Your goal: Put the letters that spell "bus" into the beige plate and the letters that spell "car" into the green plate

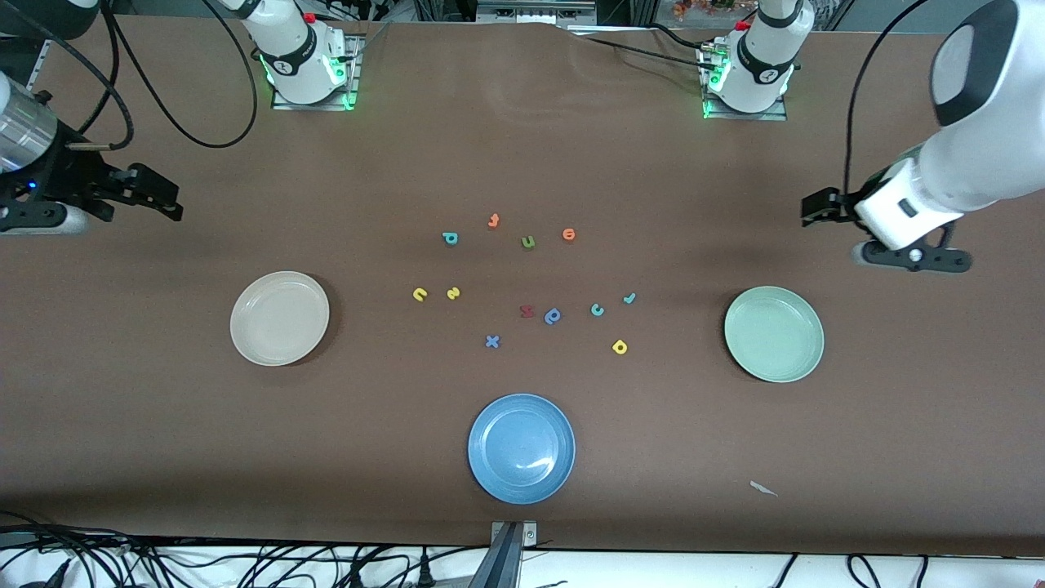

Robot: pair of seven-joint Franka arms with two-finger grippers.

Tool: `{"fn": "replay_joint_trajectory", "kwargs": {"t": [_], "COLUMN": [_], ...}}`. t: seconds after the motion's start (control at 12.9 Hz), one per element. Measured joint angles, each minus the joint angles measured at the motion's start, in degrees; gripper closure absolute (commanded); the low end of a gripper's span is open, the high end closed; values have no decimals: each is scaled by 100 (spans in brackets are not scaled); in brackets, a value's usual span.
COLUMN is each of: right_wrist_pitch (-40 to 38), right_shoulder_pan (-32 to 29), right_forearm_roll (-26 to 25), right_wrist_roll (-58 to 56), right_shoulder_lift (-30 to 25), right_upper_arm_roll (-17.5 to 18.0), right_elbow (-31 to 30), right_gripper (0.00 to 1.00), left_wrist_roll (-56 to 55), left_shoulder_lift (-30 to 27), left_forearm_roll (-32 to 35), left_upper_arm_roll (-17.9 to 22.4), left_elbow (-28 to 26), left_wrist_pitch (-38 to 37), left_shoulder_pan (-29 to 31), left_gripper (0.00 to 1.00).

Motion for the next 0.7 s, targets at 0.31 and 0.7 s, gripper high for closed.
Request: {"fn": "replay_joint_trajectory", "kwargs": {"t": [0.31, 0.7], "right_wrist_pitch": [49, 831], "right_shoulder_pan": [397, 1242], "right_forearm_roll": [4, 33], "right_wrist_roll": [360, 1335], "right_shoulder_lift": [163, 439], "right_upper_arm_roll": [28, 52], "right_elbow": [-50, -677], "right_gripper": [0, 0], "left_wrist_roll": [1, -17], "left_shoulder_lift": [806, 2086], "left_forearm_roll": [-87, -87], "left_upper_arm_roll": [-25, -38], "left_elbow": [545, 843], "left_wrist_pitch": [446, 2111], "left_shoulder_pan": [-484, -1040], "left_gripper": [0, 0]}}
